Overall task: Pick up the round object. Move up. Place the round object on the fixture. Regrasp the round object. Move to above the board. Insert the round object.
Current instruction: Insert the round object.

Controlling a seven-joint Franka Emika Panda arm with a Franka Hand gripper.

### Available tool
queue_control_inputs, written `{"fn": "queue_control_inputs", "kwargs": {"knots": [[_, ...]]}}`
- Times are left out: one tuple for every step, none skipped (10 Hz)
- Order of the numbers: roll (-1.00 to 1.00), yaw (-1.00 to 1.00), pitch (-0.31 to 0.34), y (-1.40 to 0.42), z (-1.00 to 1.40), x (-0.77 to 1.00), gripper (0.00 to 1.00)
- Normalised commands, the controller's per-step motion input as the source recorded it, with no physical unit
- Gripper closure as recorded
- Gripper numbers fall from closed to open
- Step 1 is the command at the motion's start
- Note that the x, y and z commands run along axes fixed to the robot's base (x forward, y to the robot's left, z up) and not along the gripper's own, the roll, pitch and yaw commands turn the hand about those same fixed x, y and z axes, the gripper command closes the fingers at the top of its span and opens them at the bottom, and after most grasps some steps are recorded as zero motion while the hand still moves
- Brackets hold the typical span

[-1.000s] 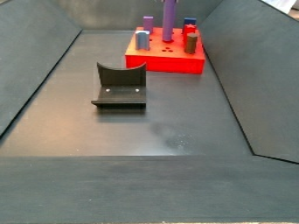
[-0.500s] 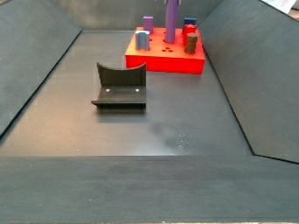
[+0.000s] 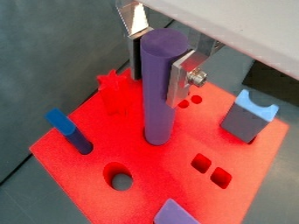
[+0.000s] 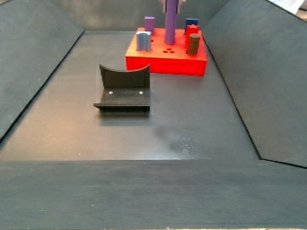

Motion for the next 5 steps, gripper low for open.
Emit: {"fn": "queue_control_inputs", "kwargs": {"knots": [[0.07,-0.01,0.000,-0.08,-0.39,0.11,1.00],[0.13,-0.01,0.031,-0.11,-0.37,0.17,1.00],[0.14,0.00,0.124,0.00,-0.36,0.27,1.00],[0.05,0.00,0.044,-0.04,-0.17,0.22,1.00],[0.02,0.00,0.000,-0.03,-0.01,0.00,1.00]]}}
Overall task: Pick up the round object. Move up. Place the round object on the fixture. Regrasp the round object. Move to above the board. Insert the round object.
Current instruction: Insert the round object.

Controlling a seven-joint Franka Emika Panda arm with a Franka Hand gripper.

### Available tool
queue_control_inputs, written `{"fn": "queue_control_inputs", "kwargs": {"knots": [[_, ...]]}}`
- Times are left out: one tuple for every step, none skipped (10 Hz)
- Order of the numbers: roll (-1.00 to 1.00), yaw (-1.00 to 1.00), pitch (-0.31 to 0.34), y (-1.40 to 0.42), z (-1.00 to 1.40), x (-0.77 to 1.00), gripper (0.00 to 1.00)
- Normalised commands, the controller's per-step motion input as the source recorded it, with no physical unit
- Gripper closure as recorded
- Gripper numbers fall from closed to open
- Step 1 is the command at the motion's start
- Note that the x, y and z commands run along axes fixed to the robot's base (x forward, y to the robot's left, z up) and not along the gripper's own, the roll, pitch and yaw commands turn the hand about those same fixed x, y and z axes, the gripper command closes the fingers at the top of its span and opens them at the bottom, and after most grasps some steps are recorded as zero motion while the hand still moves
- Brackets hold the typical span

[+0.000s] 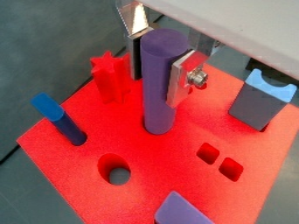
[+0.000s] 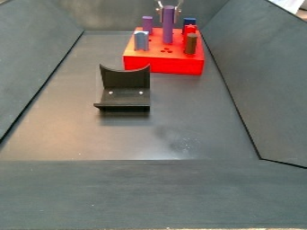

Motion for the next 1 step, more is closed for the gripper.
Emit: {"fn": "queue_control_inputs", "kwargs": {"knots": [[0.00,0.00,0.000,0.00,0.00,0.00,1.00]]}}
